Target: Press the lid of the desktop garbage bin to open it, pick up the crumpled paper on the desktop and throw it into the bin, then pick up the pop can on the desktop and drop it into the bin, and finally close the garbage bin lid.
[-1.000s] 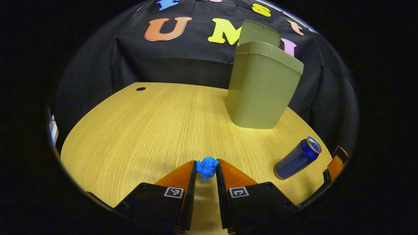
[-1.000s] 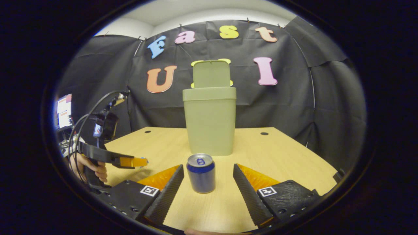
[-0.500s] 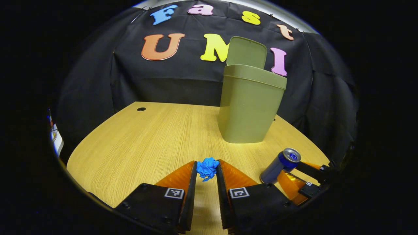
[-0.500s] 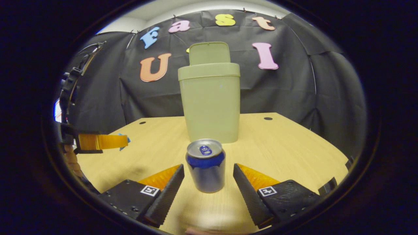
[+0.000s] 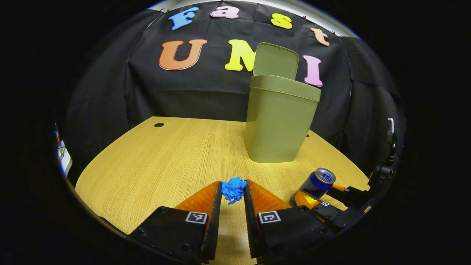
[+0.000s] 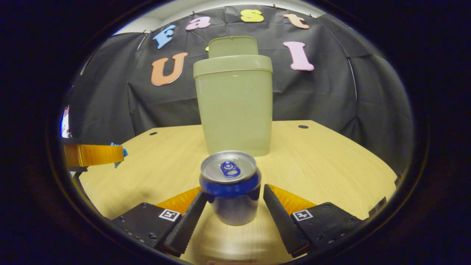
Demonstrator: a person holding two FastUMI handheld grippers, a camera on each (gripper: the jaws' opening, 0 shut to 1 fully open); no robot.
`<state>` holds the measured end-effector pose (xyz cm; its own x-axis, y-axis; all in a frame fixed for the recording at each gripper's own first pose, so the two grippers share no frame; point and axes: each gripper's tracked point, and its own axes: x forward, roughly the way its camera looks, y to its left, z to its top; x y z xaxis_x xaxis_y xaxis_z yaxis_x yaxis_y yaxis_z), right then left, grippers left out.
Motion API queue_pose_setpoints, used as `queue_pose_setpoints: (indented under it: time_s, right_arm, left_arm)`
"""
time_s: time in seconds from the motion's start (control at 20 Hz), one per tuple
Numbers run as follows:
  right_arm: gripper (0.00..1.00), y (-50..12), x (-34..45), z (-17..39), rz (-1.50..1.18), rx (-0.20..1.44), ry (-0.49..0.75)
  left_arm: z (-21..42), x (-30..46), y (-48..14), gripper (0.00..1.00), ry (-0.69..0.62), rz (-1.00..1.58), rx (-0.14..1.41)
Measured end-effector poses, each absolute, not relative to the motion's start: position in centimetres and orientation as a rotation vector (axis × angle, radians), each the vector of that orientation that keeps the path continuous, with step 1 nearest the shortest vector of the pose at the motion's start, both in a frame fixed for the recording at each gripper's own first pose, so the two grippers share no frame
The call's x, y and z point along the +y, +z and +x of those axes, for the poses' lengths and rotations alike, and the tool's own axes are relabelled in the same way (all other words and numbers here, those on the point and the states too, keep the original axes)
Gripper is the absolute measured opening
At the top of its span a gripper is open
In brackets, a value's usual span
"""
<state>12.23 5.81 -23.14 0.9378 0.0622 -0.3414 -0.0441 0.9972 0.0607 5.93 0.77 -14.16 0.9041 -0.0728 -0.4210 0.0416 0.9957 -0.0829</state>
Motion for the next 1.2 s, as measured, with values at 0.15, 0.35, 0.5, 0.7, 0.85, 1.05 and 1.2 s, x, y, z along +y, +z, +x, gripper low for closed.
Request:
queue_pose_setpoints:
  time_s: [0.15,0.35,0.5,0.7,0.85,1.05,1.2]
  right_arm:
    - [0.87,-23.1,5.5,12.4,0.048,0.349,0.043]
    - [0.83,-21.7,4.9,11.7,0.06,0.318,0.051]
    - [0.81,-20.1,4.5,10.8,0.049,0.286,0.065]
    - [0.81,-18.3,4.1,9.2,0.052,0.258,0.096]
    - [0.81,-17.0,4.2,8.3,0.024,0.247,0.12]
    - [0.81,-14.5,4.4,7.7,0.024,0.206,0.164]
    - [0.81,-13.7,4.0,7.8,0.015,0.197,0.18]
  left_arm:
    - [5.8,1.2,-14.5,0.36,-0.062,-0.071,0.435]
    - [5.9,1.5,-13.9,0.37,-0.046,-0.074,0.42]
    - [5.5,1.4,-12.4,0.36,-0.013,-0.054,0.373]
    - [5.0,0.6,-10.1,0.36,-0.029,-0.066,0.31]
    - [5.9,-0.2,-9.0,0.36,-0.043,-0.069,0.291]
    - [9.2,-2.4,-5.5,0.36,-0.088,-0.081,0.263]
    - [13.5,-4.4,-1.6,0.36,-0.132,-0.061,0.218]
